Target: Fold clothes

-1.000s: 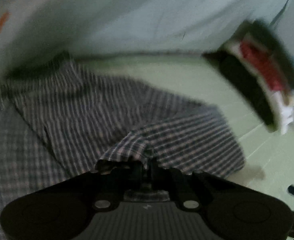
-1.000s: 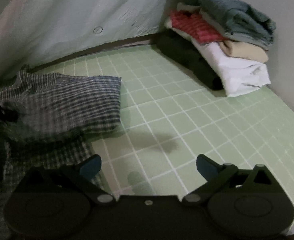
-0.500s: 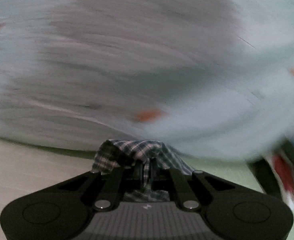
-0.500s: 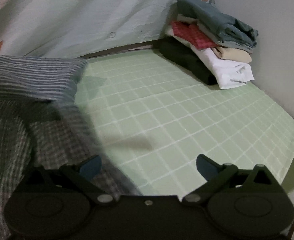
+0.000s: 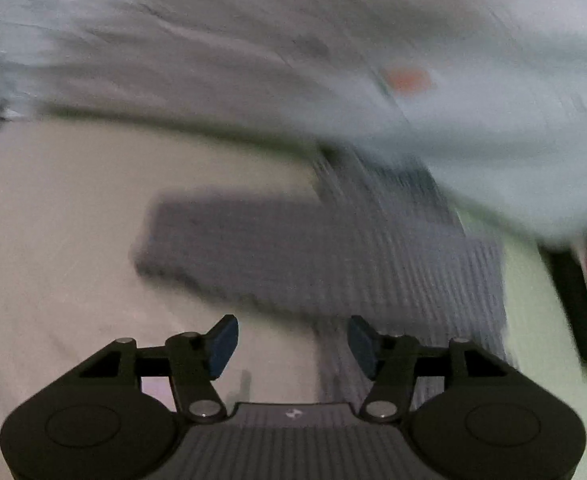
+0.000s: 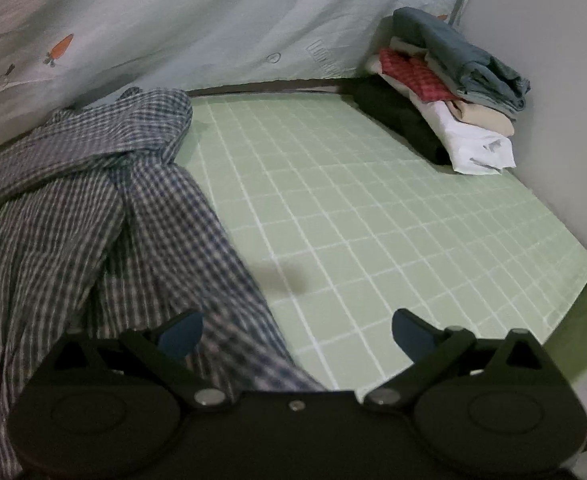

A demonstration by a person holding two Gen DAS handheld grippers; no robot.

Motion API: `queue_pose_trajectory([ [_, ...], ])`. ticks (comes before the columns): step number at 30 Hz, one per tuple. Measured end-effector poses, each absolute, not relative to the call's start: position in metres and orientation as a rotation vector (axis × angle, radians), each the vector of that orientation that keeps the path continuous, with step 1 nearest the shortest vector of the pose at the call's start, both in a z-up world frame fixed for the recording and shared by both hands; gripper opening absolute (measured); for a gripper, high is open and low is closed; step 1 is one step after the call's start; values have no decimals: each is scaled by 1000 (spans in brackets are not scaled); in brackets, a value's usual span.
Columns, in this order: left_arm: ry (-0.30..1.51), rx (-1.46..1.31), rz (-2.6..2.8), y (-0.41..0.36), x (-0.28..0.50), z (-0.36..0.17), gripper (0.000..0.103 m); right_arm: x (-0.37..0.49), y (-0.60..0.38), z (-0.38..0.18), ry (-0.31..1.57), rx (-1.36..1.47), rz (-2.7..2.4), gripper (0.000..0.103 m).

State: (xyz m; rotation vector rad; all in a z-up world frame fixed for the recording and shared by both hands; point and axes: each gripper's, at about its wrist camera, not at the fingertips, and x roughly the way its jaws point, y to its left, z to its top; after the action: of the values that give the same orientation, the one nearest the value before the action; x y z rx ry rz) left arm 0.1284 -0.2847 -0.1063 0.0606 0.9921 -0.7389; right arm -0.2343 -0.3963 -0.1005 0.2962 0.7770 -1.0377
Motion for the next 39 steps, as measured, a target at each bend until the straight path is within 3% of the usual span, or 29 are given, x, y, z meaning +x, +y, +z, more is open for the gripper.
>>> queue_pose_trajectory([
  [8,1109,290,-889,-287,-1,-143,62,-251,-377,-109,814,247,-967,94],
  [18,1096,401,-829,-261,-58,-152,67,-269,-380,-115,812,230,-872,74],
  [29,1101,305,-771,-229,-86,-150,69,-271,-394,-120,798,278,-722,11],
  [33,1081,324,-795,-219,-77,-140,69,-271,-380,-109,726,316,-763,3],
  [39,1030,287,-839,-191,-60,-119,72,-275,-354,-80,609,353,-815,2],
])
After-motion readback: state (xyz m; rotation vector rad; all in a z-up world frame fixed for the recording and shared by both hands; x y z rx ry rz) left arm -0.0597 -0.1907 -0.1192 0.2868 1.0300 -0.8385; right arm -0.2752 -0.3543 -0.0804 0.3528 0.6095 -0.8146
